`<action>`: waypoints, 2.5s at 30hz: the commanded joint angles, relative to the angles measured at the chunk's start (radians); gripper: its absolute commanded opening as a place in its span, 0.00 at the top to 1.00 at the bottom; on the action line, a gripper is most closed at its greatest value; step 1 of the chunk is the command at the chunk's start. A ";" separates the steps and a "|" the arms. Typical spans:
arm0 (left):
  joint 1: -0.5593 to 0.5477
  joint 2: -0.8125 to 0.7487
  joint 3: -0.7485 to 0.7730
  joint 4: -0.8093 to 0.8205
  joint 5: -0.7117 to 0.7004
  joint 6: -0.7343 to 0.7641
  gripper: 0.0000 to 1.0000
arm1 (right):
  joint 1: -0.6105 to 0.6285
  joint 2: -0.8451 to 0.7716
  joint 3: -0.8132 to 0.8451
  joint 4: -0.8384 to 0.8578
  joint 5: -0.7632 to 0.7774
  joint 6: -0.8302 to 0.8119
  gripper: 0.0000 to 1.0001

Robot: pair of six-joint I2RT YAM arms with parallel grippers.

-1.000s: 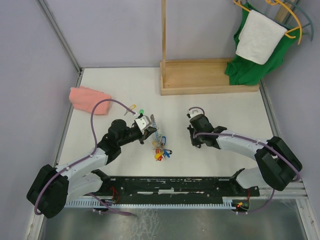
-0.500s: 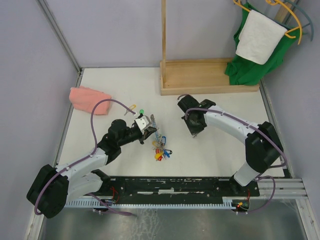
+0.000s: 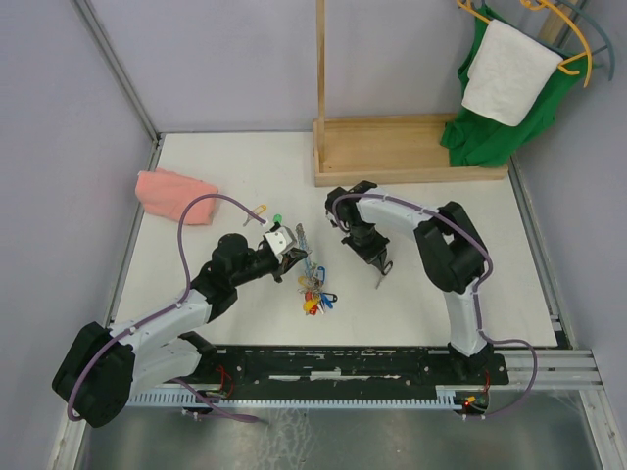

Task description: Put the keys on the keyring

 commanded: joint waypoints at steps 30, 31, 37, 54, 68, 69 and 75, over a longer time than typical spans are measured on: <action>-0.004 0.003 0.035 0.039 0.030 -0.026 0.97 | -0.065 -0.617 -0.758 1.004 -0.151 0.060 0.54; -0.004 0.003 0.034 0.040 0.032 -0.025 0.97 | -0.078 -0.619 -0.778 1.033 -0.172 0.064 0.55; -0.004 0.007 0.035 0.041 0.035 -0.026 0.97 | -0.115 -0.606 -0.843 1.135 -0.214 0.080 0.62; -0.004 0.007 0.035 0.042 0.038 -0.022 0.97 | -0.124 -0.595 -0.835 1.104 -0.226 0.077 0.80; -0.004 0.004 0.035 0.042 0.038 -0.022 0.97 | -0.114 -0.558 -0.672 0.857 -0.223 0.079 0.99; -0.005 0.004 0.035 0.042 0.038 -0.022 0.97 | -0.111 -0.538 -0.614 0.800 -0.215 0.079 0.99; -0.004 0.006 0.035 0.042 0.037 -0.021 0.97 | -0.093 -0.352 -0.353 0.436 -0.158 0.073 1.00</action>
